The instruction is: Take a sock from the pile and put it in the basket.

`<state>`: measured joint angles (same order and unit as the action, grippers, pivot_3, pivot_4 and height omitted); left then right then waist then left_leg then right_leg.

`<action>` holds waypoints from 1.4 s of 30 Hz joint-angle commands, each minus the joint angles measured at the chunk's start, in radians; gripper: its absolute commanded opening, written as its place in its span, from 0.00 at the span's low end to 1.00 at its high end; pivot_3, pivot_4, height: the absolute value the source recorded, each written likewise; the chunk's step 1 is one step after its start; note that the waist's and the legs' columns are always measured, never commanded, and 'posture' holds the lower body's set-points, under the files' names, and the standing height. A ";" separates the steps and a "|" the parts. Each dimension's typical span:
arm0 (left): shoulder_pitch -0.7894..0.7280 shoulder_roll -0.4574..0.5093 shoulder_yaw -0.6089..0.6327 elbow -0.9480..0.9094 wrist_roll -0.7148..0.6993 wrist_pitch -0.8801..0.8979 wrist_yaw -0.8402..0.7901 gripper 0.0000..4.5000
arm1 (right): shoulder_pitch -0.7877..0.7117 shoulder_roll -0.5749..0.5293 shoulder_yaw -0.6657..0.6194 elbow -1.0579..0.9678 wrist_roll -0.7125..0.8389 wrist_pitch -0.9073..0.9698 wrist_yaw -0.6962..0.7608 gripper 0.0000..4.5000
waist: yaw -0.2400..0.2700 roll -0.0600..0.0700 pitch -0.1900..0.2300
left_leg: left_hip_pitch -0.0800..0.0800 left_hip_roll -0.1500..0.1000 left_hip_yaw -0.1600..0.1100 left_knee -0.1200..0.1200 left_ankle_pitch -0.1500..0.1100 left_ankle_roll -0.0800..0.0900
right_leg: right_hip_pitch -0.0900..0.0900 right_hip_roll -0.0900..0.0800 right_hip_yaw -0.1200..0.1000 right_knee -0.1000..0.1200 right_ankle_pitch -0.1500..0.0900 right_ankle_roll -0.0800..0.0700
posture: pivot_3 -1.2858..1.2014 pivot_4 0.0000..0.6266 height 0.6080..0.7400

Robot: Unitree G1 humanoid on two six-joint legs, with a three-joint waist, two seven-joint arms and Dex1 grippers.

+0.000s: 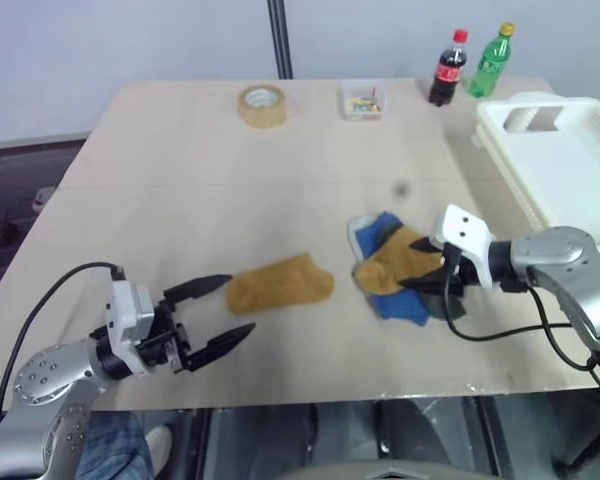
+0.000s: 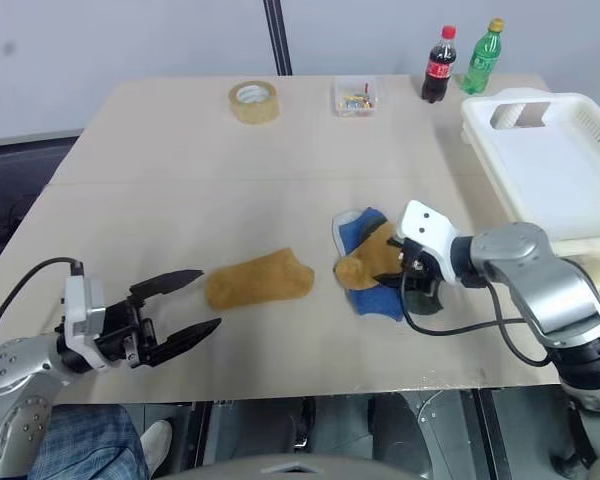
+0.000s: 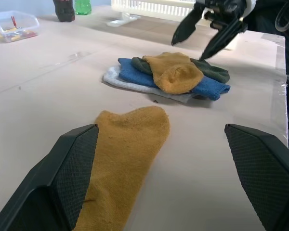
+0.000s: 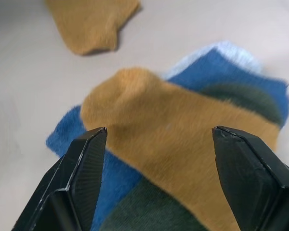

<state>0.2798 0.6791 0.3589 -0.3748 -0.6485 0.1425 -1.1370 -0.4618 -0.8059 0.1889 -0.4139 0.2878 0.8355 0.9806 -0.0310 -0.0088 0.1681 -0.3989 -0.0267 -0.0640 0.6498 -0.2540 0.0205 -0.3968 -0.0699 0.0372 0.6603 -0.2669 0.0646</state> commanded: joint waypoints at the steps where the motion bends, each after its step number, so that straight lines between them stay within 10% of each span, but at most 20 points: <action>1: -0.003 0.014 0.005 -0.008 -0.001 -0.006 -0.009 1.00 | -0.007 0.017 0.000 -0.015 0.010 -0.015 -0.017 0.80 | 0.000 0.000 0.000 | 0.000 0.000 0.000 0.000 0.000 0.000 | 0.000 0.000 0.000 0.000 0.000 0.000 | 0.52 0.24 0.99; 9: 0.004 0.011 -0.006 -0.009 0.006 -0.016 -0.025 1.00 | -0.017 0.048 0.042 -0.001 -0.003 -0.015 -0.039 0.66 | 0.003 0.000 0.000 | 0.000 0.000 0.000 0.000 0.000 0.000 | 0.000 0.000 0.000 0.000 0.000 0.000 | 0.52 0.24 0.99; 15: -0.006 0.001 -0.008 -0.004 0.000 -0.012 -0.019 1.00 | -0.024 0.046 0.040 0.014 -0.005 -0.024 -0.043 0.01 | 0.005 0.000 0.000 | 0.000 0.000 0.000 0.000 0.000 0.000 | 0.000 0.000 0.000 0.000 0.000 0.000 | 0.52 0.24 0.99; 32: -0.010 -0.003 -0.023 0.007 0.012 -0.024 -0.022 1.00 | -0.030 0.067 0.019 -0.012 0.051 0.047 -0.059 0.01 | 0.015 0.000 0.000 | 0.000 0.000 0.000 0.000 0.000 0.000 | 0.000 0.000 0.000 0.000 0.000 0.000 | 0.52 0.24 0.99; 36: -0.012 -0.004 -0.024 0.009 0.014 -0.025 -0.023 1.00 | -0.040 0.088 0.023 -0.010 0.058 0.077 -0.089 0.31 | 0.016 0.000 0.000 | 0.000 0.000 0.000 0.000 0.000 0.000 | 0.000 0.000 0.000 0.000 0.000 0.000 | 0.52 0.24 0.99; 42: -0.009 -0.003 -0.023 0.006 0.014 -0.025 -0.020 1.00 | -0.044 0.097 0.036 0.003 0.054 0.085 -0.110 0.31 | 0.016 0.000 0.000 | 0.000 0.000 0.000 0.000 0.000 0.000 | 0.000 0.000 0.000 0.000 0.000 0.000 | 0.52 0.24 0.99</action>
<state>0.2712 0.6746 0.3323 -0.3605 -0.6307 0.1325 -1.1534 -0.4890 -0.7070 0.2316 -0.3904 0.3347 0.9174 0.8735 -0.0147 -0.0089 0.1680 -0.3990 -0.0267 -0.0643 0.6501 -0.2539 0.0204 -0.3968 -0.0696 0.0368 0.6604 -0.2669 0.0645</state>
